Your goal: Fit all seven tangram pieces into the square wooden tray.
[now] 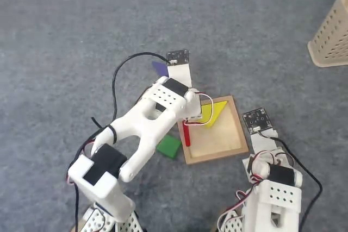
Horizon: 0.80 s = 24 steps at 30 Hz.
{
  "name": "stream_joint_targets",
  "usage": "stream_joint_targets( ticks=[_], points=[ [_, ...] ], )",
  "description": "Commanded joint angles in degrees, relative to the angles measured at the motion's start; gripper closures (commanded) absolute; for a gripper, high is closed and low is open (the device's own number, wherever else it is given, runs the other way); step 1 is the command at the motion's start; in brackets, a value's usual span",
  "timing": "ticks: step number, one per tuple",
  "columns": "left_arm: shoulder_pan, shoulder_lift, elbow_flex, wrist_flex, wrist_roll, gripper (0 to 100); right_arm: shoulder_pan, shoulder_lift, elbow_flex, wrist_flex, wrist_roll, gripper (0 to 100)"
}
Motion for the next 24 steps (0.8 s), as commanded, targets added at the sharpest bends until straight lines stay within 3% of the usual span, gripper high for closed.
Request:
stream_joint_targets(
  ticks=[1,10,16,24],
  points=[
    [0.4,-0.7,-2.0,0.5,0.5,97,-0.6,-1.1,-0.4,-1.2,0.7,98.3],
    [0.6,-1.1,-2.2,5.0,0.5,97,-0.6,-1.1,-0.4,-1.3,0.7,98.3],
    [6.4,-0.5,-1.7,6.0,0.3,97,-0.6,-1.1,-0.4,-1.4,0.7,98.3],
    [3.6,-0.7,-1.9,4.6,0.2,97,-0.6,-1.1,-0.4,-1.4,0.7,98.3]
  ],
)
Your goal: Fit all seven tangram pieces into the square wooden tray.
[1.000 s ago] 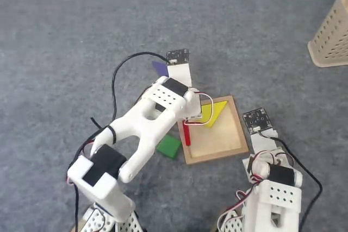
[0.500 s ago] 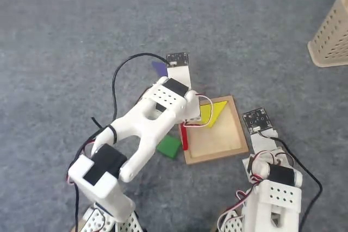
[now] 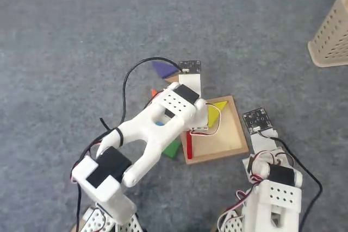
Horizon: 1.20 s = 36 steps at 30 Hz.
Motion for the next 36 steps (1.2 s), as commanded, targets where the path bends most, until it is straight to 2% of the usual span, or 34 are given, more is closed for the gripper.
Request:
stream_joint_targets(
  ticks=[1,7,12,27,36],
  points=[
    [-1.8,-1.0,-1.9,-0.6,0.2,96,-0.6,-1.1,-0.4,-1.4,0.7,98.3],
    [-1.6,-1.0,-3.2,-0.4,-0.4,96,-0.6,-1.1,-0.4,-1.4,0.7,98.3],
    [-1.8,-0.9,-4.8,-0.3,-6.7,96,-0.6,-1.1,-0.4,-1.4,0.7,98.3],
    [-1.5,-0.5,-4.4,-0.2,-6.9,96,-0.6,-1.1,-0.4,-1.4,0.7,98.3],
    [-1.5,-0.5,-4.4,-0.3,-6.9,79,-0.6,-1.1,-0.4,-1.4,0.7,98.3]
  ],
)
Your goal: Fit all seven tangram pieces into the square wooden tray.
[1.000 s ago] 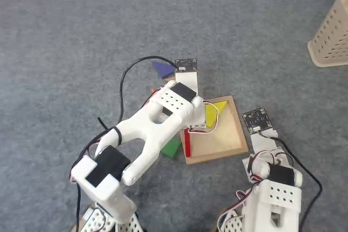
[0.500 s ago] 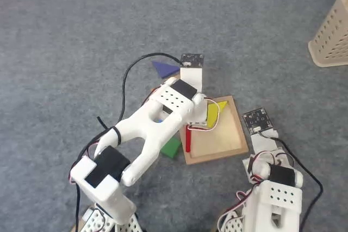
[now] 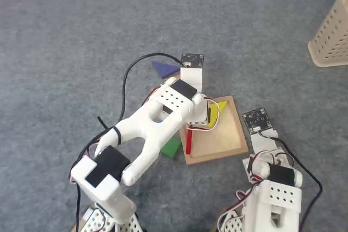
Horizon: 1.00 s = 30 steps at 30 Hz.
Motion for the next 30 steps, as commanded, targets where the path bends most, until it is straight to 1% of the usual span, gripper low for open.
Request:
stream_joint_targets(
  ticks=[1,12,18,22,24,26,30],
  points=[
    [0.0,-0.5,-2.0,-0.4,-0.6,79,-0.6,-1.1,-0.4,-1.4,0.7,98.3],
    [0.2,-0.8,-4.6,-0.4,-0.6,78,-0.6,-1.1,-0.4,-1.4,0.7,98.3],
    [3.9,-0.6,-4.7,-0.4,-0.6,78,-0.6,-1.1,-0.4,-1.4,0.7,98.3],
    [4.0,-0.6,-5.3,-0.6,-0.6,78,-0.6,-1.1,-0.4,-1.4,0.7,98.3],
    [2.0,-0.9,-5.3,-0.6,-0.6,78,-0.6,-1.1,-0.4,-1.4,0.7,98.3],
    [-1.4,-1.1,-5.8,-0.6,-0.6,78,-0.6,-1.1,-0.4,-1.4,0.7,98.3],
    [-12.6,-1.1,-7.6,-0.7,-0.7,78,-0.6,-1.1,-0.4,-1.3,0.7,98.3]
  ],
)
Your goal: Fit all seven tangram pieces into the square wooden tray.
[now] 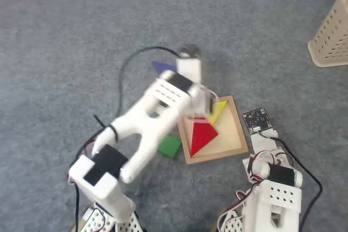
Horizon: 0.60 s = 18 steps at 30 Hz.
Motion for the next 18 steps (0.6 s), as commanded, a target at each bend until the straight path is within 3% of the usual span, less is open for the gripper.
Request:
stream_joint_targets(
  ticks=[1,12,18],
  points=[
    [-12.8,-1.1,-4.2,-0.7,-0.8,78,-0.6,-1.1,-0.4,-1.3,0.7,98.3],
    [-49.2,-2.9,-10.3,-1.7,-19.5,79,-0.6,-1.1,-0.4,-1.3,0.7,98.3],
    [-55.1,-19.0,2.3,-3.7,-26.3,79,-0.6,-1.1,-0.4,-1.3,0.6,98.3]
  ],
)
